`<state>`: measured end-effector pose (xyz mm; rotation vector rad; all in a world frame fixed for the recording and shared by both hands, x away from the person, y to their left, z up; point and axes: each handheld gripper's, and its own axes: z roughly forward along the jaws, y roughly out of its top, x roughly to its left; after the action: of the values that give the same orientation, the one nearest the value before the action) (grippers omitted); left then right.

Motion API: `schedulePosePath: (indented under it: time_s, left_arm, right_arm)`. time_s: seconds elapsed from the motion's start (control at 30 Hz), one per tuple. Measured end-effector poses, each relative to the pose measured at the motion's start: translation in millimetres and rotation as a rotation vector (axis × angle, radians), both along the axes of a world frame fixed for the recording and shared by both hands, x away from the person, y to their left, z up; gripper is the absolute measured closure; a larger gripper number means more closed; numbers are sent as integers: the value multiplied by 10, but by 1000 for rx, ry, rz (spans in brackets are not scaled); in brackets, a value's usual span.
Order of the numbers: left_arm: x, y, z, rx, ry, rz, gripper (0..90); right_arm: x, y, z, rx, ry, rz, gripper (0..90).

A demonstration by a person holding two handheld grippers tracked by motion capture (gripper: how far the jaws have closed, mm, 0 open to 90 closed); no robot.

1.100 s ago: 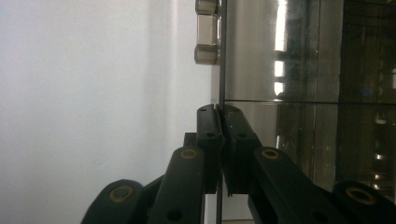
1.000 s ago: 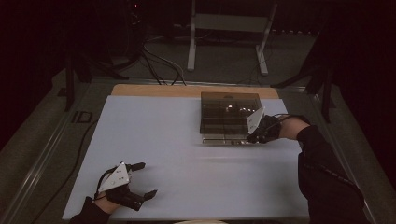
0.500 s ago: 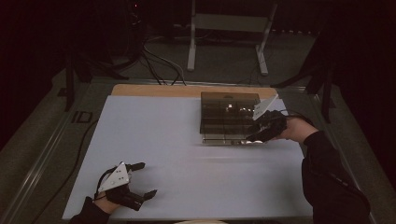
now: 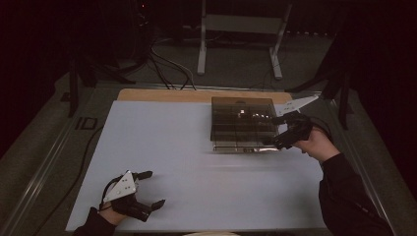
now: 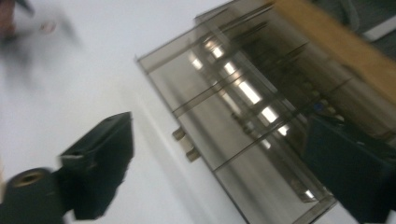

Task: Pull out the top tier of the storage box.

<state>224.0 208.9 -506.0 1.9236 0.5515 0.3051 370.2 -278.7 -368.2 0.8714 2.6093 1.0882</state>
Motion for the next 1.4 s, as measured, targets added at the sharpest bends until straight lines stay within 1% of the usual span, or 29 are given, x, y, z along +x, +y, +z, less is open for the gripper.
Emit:
schedulePosePath:
  time_s: [0.1,0.13,0.2,0.23,0.3,0.37,0.4,0.47,0.5,0.57,0.63,0.7,0.8,0.83,0.87,0.9,0.97,1.0,1.03,1.1,1.17,1.23,1.3,1.33,1.4]
  left_arm:
    - [1,0,1,0,0,2,9]
    - [3,1,1,-1,1,1,9]
    - [4,1,0,-1,1,1,9]
    - [4,0,0,-1,1,2,9]
    - [3,0,1,-1,1,1,8]
    - [3,-1,-1,-1,2,1,9]
    - [4,-1,-1,-2,2,0,9]
    - [5,1,-1,-2,3,0,9]
    - [5,1,-1,-2,3,0,9]
    - [4,1,0,-2,3,1,9]
    - [3,2,1,-2,3,0,9]
    - [4,2,1,-2,3,0,9]
    - [5,-2,-1,-2,5,2,9]
    - [5,-2,-1,-2,5,2,9]
    - [4,-3,0,-2,5,0,9]
    - [5,-3,-1,-3,5,-1,9]
    - [4,-5,-2,-1,9,0,9]
    - [3,-5,-2,-1,9,-1,9]
    - [4,-5,-1,0,6,-1,9]
    - [2,-4,-2,-2,8,1,9]
    - [3,-2,-2,-2,8,1,9]
    - [4,-2,-1,-2,6,1,9]
    - [3,-5,-2,-1,8,0,9]
    - [4,-6,-2,1,7,-1,8]
    - [4,-6,-1,1,6,-2,9]
  right_arm:
    - [-76,-18,-1,-3,-35,-45,0]
    - [-105,-19,-7,1,-53,-59,0]
    - [-161,-23,-21,18,-73,-77,0]
    - [-188,-28,-30,29,-83,-97,0]
    - [-242,-38,-50,32,-111,-146,0]
    - [-289,-56,-83,56,-123,-184,0]
    - [-310,-62,-106,62,-121,-198,0]
    - [-332,-61,-135,62,-125,-207,0]
    - [-374,-67,-195,63,-127,-227,0]
    - [-421,-71,-265,60,-135,-245,0]
    - [-465,-79,-328,69,-127,-251,0]
    - [-513,-80,-394,69,-131,-263,0]
    - [-577,-79,-506,76,-110,-251,0]
    - [-577,-79,-506,76,-110,-251,0]
    - [-620,-70,-582,74,-98,-243,0]
    - [-641,-65,-620,74,-97,-247,0]
    - [-682,-47,-689,64,-116,-250,0]
    - [-704,-42,-720,63,-138,-263,0]
    - [-720,-43,-746,66,-145,-271,0]
    - [-741,-57,-799,81,-135,-279,0]
    - [-759,-74,-856,98,-112,-281,0]
    - [-787,-85,-918,97,-109,-297,0]
    - [-805,-104,-978,109,-95,-308,0]
    - [-810,-112,-1005,106,-91,-314,0]
    - [-818,-124,-1059,112,-73,-313,0]
